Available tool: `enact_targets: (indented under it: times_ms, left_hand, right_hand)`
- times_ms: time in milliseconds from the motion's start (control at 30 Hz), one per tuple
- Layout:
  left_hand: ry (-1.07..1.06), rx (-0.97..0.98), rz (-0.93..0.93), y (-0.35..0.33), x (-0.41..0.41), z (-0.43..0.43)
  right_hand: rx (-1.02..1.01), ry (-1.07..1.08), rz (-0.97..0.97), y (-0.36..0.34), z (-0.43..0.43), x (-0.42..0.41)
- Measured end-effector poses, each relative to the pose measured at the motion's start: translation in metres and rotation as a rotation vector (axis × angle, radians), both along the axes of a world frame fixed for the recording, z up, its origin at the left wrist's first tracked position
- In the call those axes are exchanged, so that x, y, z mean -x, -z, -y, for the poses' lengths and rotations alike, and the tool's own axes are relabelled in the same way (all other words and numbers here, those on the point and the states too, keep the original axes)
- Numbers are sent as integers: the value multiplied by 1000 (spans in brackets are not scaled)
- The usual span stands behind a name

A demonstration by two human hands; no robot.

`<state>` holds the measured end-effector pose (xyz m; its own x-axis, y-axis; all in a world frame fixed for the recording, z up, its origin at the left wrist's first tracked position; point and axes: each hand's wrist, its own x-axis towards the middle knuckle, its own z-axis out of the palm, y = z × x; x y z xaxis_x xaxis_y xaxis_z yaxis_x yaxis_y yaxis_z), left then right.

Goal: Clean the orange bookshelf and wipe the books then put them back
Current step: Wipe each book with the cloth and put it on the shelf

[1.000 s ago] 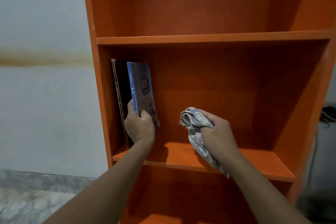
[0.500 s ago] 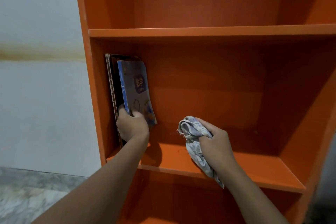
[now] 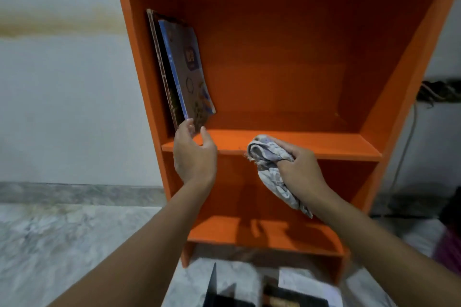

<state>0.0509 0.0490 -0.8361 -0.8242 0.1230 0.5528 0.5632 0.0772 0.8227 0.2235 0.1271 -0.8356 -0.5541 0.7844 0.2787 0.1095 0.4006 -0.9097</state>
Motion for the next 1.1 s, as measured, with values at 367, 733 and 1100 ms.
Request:
enact_targets:
  times_ms: [367,733,1100]
  left_hand:
    - [456,493,262,187,-107,45]
    - [719,1012,860,331,-139,102]
    - [866,1000,1014,332,-126,100]
  right_hand:
    - [167,26,183,216,46,-88]
    - [-316,-236,622,342,113,-126]
    - [-168,340,585,351,-19,-112]
